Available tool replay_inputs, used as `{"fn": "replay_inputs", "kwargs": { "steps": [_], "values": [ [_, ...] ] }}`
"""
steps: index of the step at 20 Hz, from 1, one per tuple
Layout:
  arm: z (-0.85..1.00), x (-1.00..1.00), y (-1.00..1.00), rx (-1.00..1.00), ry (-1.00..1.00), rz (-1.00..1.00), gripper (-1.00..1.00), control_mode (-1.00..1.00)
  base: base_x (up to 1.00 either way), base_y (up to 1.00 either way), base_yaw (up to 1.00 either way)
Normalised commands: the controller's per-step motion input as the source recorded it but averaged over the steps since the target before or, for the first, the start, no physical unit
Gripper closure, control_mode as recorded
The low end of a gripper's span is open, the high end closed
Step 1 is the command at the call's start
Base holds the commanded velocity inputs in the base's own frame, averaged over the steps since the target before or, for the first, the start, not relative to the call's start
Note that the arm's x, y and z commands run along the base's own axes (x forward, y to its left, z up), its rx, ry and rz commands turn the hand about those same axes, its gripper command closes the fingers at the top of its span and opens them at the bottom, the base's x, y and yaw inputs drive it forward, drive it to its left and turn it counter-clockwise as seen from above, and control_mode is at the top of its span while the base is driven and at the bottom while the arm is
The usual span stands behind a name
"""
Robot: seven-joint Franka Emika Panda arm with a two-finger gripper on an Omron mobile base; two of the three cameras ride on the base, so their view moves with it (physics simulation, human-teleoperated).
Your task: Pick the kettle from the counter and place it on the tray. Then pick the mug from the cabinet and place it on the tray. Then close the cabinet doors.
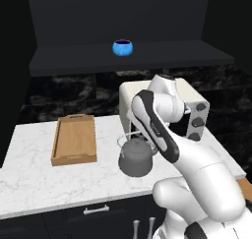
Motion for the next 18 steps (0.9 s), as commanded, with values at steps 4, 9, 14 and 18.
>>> {"fn": "replay_inputs", "kwargs": {
  "steps": [4, 9, 14, 18],
  "values": [
    [0.00, 0.01, 1.00, -0.05, 0.00, -0.04, 1.00, -1.00, 0.00, 0.00, 0.00],
    [0.00, 0.16, 0.94, -0.01, 0.00, -0.01, 1.00, -1.00, 0.00, 0.00, 0.00],
    [0.00, 0.49, 0.75, 0.00, -0.03, -0.01, 1.00, -1.00, 0.00, 0.00, 0.00],
    [0.00, 0.71, 0.49, 0.00, -0.04, -0.04, 1.00, -1.00, 0.00, 0.00, 0.00]
  ]
}}
